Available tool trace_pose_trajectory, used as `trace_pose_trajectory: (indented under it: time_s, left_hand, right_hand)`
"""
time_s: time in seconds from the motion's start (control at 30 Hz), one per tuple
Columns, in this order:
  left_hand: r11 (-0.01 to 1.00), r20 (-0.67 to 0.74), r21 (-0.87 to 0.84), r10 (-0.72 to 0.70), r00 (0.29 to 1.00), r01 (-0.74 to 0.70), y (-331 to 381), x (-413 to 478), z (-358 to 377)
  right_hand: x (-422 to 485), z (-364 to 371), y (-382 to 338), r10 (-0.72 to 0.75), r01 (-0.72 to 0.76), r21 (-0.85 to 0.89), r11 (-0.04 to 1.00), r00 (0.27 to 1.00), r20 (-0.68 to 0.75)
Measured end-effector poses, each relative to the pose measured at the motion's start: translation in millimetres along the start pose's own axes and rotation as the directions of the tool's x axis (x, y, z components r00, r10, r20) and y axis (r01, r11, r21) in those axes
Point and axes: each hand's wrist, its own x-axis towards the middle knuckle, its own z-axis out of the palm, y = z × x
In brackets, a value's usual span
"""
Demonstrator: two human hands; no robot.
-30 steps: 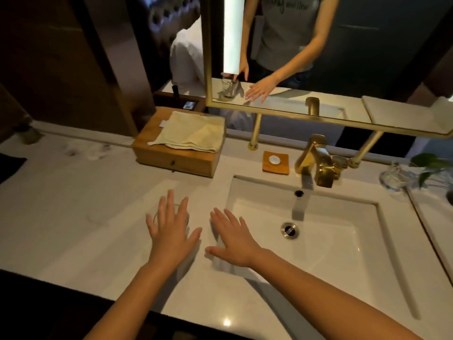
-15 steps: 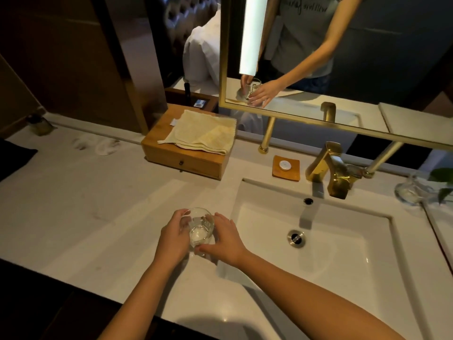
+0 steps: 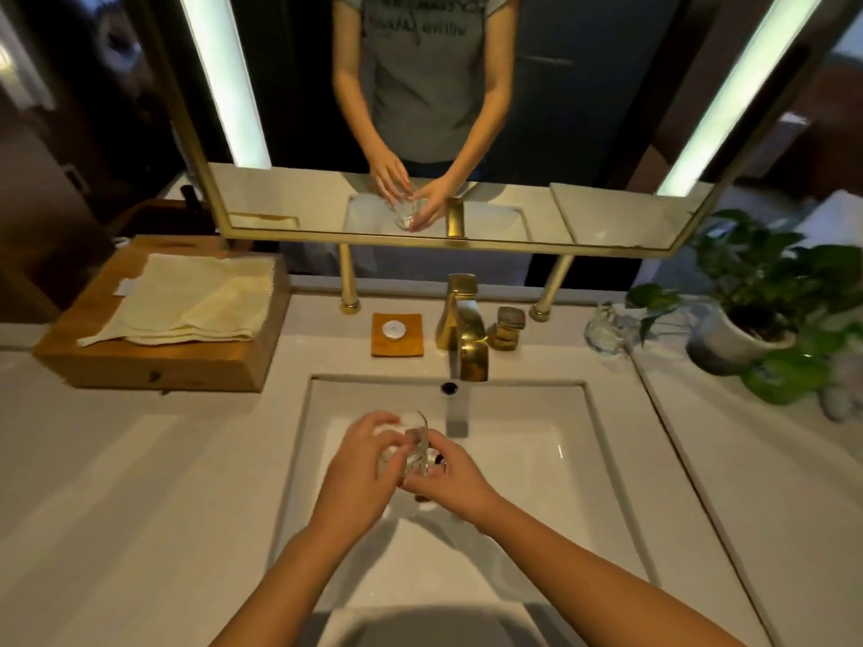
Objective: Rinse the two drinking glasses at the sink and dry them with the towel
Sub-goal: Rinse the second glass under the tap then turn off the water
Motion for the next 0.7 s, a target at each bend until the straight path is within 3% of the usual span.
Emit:
trace_pose_trajectory:
  time_s: [0.13,0.27,0.37,0.43,0.47,0.53,0.6,0.63,0.7]
  left_hand:
    - [0.968,0.329,0.235,0.008,0.944,-0.09,24,19,24]
    - [0.885,0.468,0.432,-0.055,0.882,-0.174,37,45,41]
    - [0.958,0.517,0.282,-0.107,0.85,-0.05,33,65,54]
    - [0.98,0.526,0.0,-0.17,0.834,0.2,23,72,61]
    - [0.93,0.514,-0.156,-0.212,0.831,0.334,18,74,64]
    - [0.786,0.485,-0.363,-0.299,0.822,0.5,13,77,66]
    - [0.683,0.483,-0.461,-0.343,0.805,0.567,15,78,67]
    - [0.65,0.491,-0.484,-0.352,0.797,0.586,16,79,68]
    - [0.587,0.493,-0.499,-0.412,0.766,0.637,20,83,73]
  right_hand:
    - [-3,-37,7,0.043,-0.043,0.018,0.999,0.999,0.003]
    - [-5,-62,9,0.111,-0.111,0.008,0.994,0.993,0.05]
    - [-1,-95,-2,0.168,-0.163,-0.042,0.986,0.97,0.176]
    - [9,-120,-11,0.22,-0.198,-0.111,0.974,0.945,0.241]
    - [19,-132,-14,0.214,-0.186,-0.166,0.969,0.961,0.177]
    - [45,-149,-22,0.106,-0.13,-0.183,0.974,0.985,-0.137]
    - [79,-161,-38,-0.012,-0.052,-0.123,0.991,0.885,-0.466]
    - [98,-165,-46,-0.048,-0.023,-0.126,0.992,0.845,-0.532]
    - [137,-165,-58,-0.04,-0.084,-0.229,0.97,0.87,-0.492]
